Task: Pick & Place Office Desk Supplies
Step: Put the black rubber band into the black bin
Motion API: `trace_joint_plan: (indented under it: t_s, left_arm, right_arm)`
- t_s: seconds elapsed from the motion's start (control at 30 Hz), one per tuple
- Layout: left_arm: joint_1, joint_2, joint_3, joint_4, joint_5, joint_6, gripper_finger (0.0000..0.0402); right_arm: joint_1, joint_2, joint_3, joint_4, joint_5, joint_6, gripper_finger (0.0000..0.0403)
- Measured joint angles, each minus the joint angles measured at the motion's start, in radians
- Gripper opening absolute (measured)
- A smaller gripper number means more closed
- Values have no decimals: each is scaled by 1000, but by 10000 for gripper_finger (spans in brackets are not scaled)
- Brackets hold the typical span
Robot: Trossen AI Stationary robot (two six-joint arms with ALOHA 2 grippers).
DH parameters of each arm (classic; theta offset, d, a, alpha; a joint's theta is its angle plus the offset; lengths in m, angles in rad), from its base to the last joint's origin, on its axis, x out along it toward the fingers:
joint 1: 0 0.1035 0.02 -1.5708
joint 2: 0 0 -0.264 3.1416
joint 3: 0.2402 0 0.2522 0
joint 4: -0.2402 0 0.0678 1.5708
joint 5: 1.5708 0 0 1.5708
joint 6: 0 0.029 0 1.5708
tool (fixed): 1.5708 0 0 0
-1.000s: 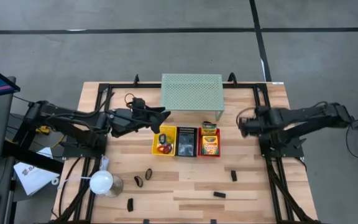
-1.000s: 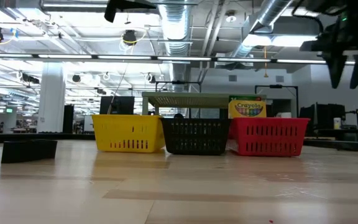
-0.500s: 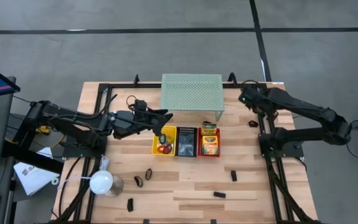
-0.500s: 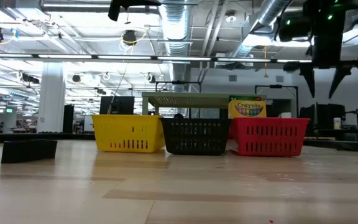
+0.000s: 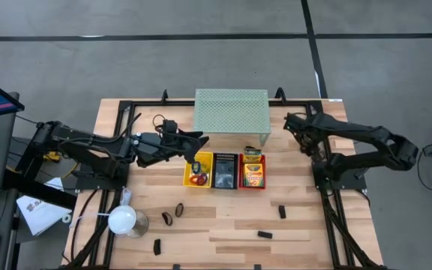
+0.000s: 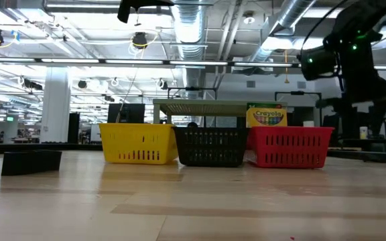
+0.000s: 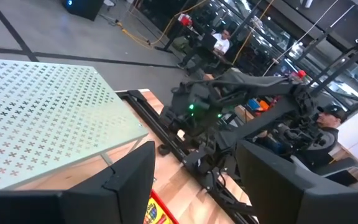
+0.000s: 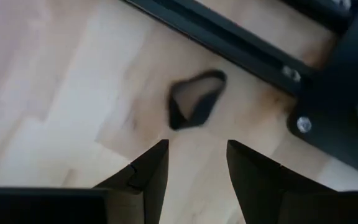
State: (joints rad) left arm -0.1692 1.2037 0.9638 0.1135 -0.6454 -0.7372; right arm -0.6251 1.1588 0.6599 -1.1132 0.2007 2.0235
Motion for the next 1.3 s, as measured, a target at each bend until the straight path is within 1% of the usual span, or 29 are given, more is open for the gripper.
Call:
trace_joint_plan:
  t_s: [0.13, 0.23, 0.33, 0.47, 0.6, 0.8, 1.0, 1.1, 1.23, 1.3]
  left_arm:
    - [0, 0, 0, 0, 19, 0, 221]
    - [0, 0, 0, 0, 38, 0, 221]
    - [0, 0, 0, 0, 50, 0, 221]
    - [0, 0, 0, 0, 50, 0, 221]
    - [1, 0, 0, 0, 69, 0, 221]
    - [1, 0, 0, 0, 96, 0, 221]
    - [1, 0, 0, 0, 97, 0, 221]
    - [2, 0, 0, 0, 97, 0, 221]
    - [8, 0, 0, 0, 106, 3, 221]
    - [15, 0, 0, 0, 111, 4, 221]
  right_arm:
    - [34, 2, -45, 28, -17, 102, 158]
    - [41, 20, -58, 40, 5, 137, 151]
    - [30, 55, -61, 51, 15, 149, 138]
    - [20, 114, -61, 116, 13, 149, 123]
    - [22, 176, -61, 164, 9, 150, 115]
    - [20, 250, -61, 154, 7, 153, 111]
    - [21, 288, -59, 157, 10, 158, 106]
    - [24, 280, -60, 158, 23, 166, 81]
    - [47, 238, -61, 157, 63, 170, 17]
    - [69, 204, -61, 156, 79, 197, 8]
